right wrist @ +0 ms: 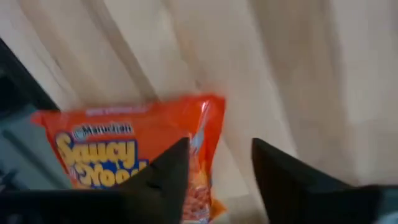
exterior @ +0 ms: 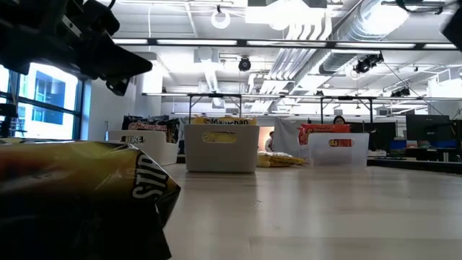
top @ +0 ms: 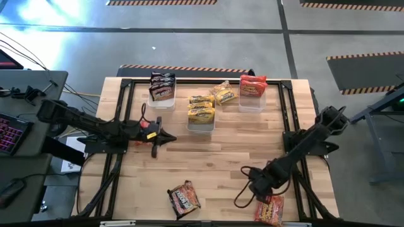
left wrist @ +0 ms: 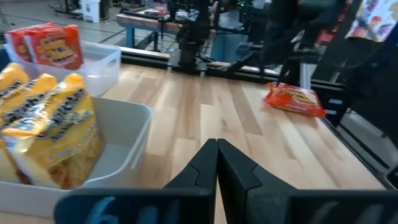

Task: Sort Maruchan noodles
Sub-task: Put the bottom orange noodle pack into the transparent bin

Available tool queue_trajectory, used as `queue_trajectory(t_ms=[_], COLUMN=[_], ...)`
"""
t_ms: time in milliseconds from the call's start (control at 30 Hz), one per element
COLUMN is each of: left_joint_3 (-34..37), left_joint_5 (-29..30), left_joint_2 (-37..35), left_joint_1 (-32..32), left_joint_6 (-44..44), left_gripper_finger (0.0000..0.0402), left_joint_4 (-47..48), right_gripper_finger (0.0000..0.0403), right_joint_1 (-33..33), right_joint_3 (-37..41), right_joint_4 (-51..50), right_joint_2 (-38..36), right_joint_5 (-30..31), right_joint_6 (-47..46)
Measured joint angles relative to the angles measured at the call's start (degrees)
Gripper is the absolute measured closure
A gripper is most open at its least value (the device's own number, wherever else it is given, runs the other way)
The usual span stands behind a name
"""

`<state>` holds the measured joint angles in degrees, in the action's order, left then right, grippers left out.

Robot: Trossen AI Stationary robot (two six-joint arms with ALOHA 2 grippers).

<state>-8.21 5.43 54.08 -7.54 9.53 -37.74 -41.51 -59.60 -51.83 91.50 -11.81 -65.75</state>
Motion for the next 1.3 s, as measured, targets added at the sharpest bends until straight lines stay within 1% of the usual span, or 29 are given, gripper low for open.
queue_trajectory(t_ms=[100,200,333,400,467,533,633,700,900,933,967,1100,1167,1233,1300], left_joint_3=[0.0,0.0,0.0,0.0,0.0,0.0,0.0,0.0,0.0,0.0,0.0,0.0,0.0,0.0,0.0], left_joint_5=[0.01,0.0,0.92,1.65,1.85,2.26,2.89,2.89,2.89,2.89,2.89,2.89,2.91,2.91,2.91], left_joint_2=[0.0,0.0,0.0,0.0,0.0,0.0,0.0,0.0,0.0,0.0,0.0,0.0,0.0,0.0,0.0], left_joint_1=[-1.34,-2.28,-3.17,-3.42,-3.46,-3.46,-3.46,-3.46,-3.46,-3.44,-3.44,-3.44,-3.44,-3.44,-3.44], left_joint_6=[0.37,0.38,0.38,0.37,0.36,0.36,0.38,0.36,0.36,0.36,0.36,0.36,0.36,0.36,0.36], left_gripper_finger=[0.0401,0.0401,0.0401,0.0401,0.0401,0.0401,0.0401,0.0401,0.0401,0.0401,0.0401,0.0401,0.0401,0.0401,0.0401], left_joint_4=[0.05,0.09,0.09,0.12,0.12,0.14,0.14,0.14,0.16,0.17,0.16,0.17,0.18,0.18,0.18], right_gripper_finger=[0.02,0.0169,0.0156,0.0156,0.0158,0.0168,0.0204,0.0241,0.0379,0.039,0.0394,0.0384,0.0395,0.04,0.0396], right_joint_1=[0.28,1.12,2.37,2.98,3.55,3.86,4.04,4.07,4.43,4.52,4.62,6.0,6.57,7.02,7.14], right_joint_3=[4.94,10.32,16.7,18.97,20.32,20.93,21.05,21.11,21.17,20.91,20.63,19.06,17.88,15.88,13.04], right_joint_4=[6.81,16.87,31.05,34.87,36.39,36.59,36.45,37.18,38.93,38.64,38.42,38.19,36.97,34.22,28.38], right_joint_2=[0.0,0.02,0.02,-0.27,-0.31,-0.31,-0.25,-0.14,0.04,0.09,0.11,0.11,0.11,0.11,0.11], right_joint_5=[-2.51,-5.09,-9.27,-10.66,-11.16,-11.34,-11.11,-10.3,-7.9,-7.6,-6.98,-2.61,-1.02,-0.61,-0.61], right_joint_6=[0.05,-0.02,-0.78,-2.2,-2.99,-2.94,-1.11,-0.07,2.68,3.12,3.73,5.81,7.82,9.86,11.36])
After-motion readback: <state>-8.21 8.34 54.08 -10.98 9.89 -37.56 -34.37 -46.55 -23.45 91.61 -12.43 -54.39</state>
